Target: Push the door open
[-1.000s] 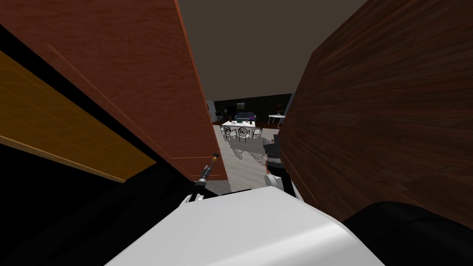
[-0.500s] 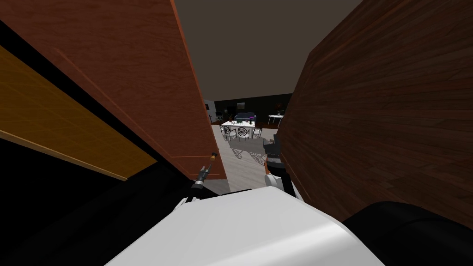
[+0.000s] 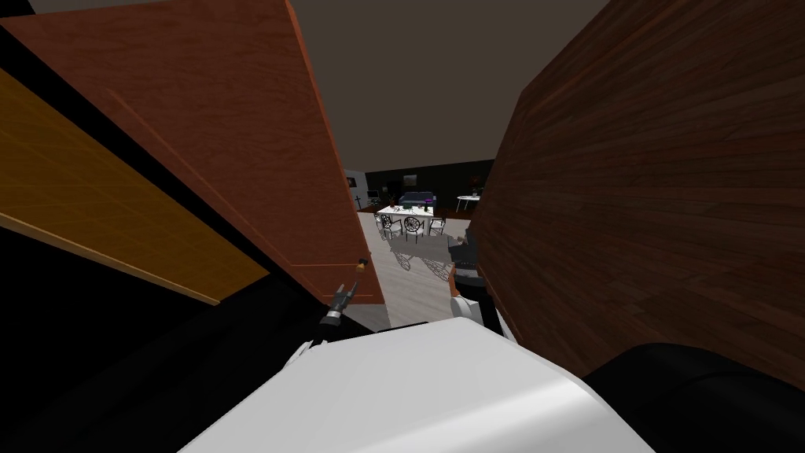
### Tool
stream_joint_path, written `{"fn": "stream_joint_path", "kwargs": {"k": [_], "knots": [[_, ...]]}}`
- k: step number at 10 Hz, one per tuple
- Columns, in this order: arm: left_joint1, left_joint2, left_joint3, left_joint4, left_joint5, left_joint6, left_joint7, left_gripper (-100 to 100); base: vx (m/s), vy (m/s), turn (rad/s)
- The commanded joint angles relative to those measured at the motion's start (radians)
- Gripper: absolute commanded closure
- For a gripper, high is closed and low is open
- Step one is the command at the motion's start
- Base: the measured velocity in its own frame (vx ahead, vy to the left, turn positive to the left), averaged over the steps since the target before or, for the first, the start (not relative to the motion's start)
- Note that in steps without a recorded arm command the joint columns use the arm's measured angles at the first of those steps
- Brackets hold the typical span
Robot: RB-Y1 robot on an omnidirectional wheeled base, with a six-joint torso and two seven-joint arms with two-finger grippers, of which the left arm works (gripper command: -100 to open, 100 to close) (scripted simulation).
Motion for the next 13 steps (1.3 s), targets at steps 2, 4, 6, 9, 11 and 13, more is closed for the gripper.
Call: {"fn": "stream_joint_path", "kwargs": {"k": [2,4,6,9,11,13], "knots": [[0.015,0.019,0.009,-0.001,-0.019,-0.015,-0.075,-100,-0.030,-0.065,0.016],[0.022,0.030,0.015,0.001,-0.030,-0.023,-0.111,-100,-0.029,-0.050,0.012],[0.012,0.025,0.017,0.012,-0.024,-0.022,-0.106,-100,0.054,-0.013,-0.019],[0.004,0.019,0.022,0.015,-0.021,-0.013,-0.115,-100,0.197,0.006,-0.034],[-0.002,0.014,0.027,0.017,-0.018,-0.006,-0.122,-100,0.213,-0.027,-0.040],[-0.004,0.013,0.028,0.018,-0.018,-0.006,-0.123,-100,0.130,-0.024,-0.018]]}}
